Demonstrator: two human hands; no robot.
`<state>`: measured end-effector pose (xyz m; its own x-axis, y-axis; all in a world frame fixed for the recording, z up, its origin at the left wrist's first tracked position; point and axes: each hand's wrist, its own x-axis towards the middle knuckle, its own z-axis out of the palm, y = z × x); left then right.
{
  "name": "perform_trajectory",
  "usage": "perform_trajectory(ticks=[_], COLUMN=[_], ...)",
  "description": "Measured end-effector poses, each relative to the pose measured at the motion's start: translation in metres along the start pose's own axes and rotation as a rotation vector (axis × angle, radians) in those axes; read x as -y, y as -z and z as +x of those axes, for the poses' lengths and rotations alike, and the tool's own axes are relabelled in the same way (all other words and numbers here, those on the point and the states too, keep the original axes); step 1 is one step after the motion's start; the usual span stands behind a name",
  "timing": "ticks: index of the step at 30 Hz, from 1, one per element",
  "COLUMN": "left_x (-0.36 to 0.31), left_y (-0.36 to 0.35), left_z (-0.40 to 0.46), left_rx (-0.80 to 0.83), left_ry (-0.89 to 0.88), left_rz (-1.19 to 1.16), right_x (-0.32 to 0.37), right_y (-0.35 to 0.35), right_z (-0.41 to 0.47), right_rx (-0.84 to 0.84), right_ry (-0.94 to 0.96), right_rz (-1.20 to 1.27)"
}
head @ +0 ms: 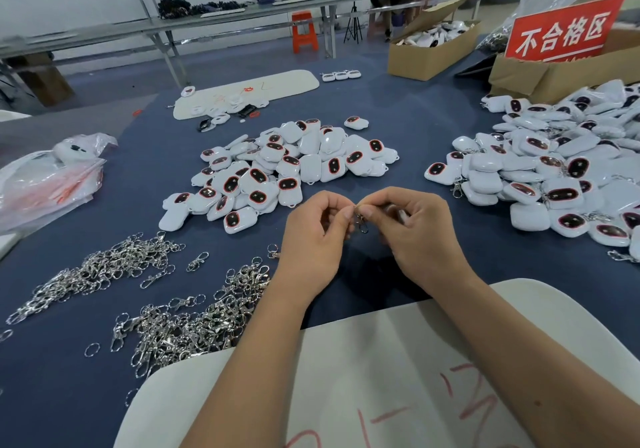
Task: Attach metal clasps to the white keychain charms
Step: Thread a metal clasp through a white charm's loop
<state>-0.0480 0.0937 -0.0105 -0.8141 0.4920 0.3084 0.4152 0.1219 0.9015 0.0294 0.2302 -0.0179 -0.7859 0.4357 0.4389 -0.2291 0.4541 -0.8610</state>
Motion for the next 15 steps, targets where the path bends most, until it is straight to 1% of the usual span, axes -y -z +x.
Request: perform_trajectory(ticks=[4, 8, 10, 13, 15], left_x=[0.000, 0.000, 0.000, -0.003, -0.005], left_y=[-0.001, -0.002, -0.004, -0.010, -0.012], left_z=[-0.002, -0.003, -0.003, -0.001, -0.002], left_rx=[-0.040, -0.063, -0.077, -0.098, -0.113], left_ry=[-0.132, -0.236, -0.252, -0.255, -0.258], left_rz=[0.160, 0.256, 0.258, 0.199, 0.178], right_x=[0.004, 0.005, 0.005, 0.004, 0.004], right_y=[-0.002, -0.002, 0.000, 0.002, 0.002], right_z=[-0.003, -0.004, -0.003, -0.002, -0.003], right_rx=[-0.078, -0.096, -0.097, -0.089, -0.099], right_ry=[0.124, 0.170, 0.142, 0.029, -0.001], right_rz=[-0.137, -0.181, -0.134, 0.038, 0.130])
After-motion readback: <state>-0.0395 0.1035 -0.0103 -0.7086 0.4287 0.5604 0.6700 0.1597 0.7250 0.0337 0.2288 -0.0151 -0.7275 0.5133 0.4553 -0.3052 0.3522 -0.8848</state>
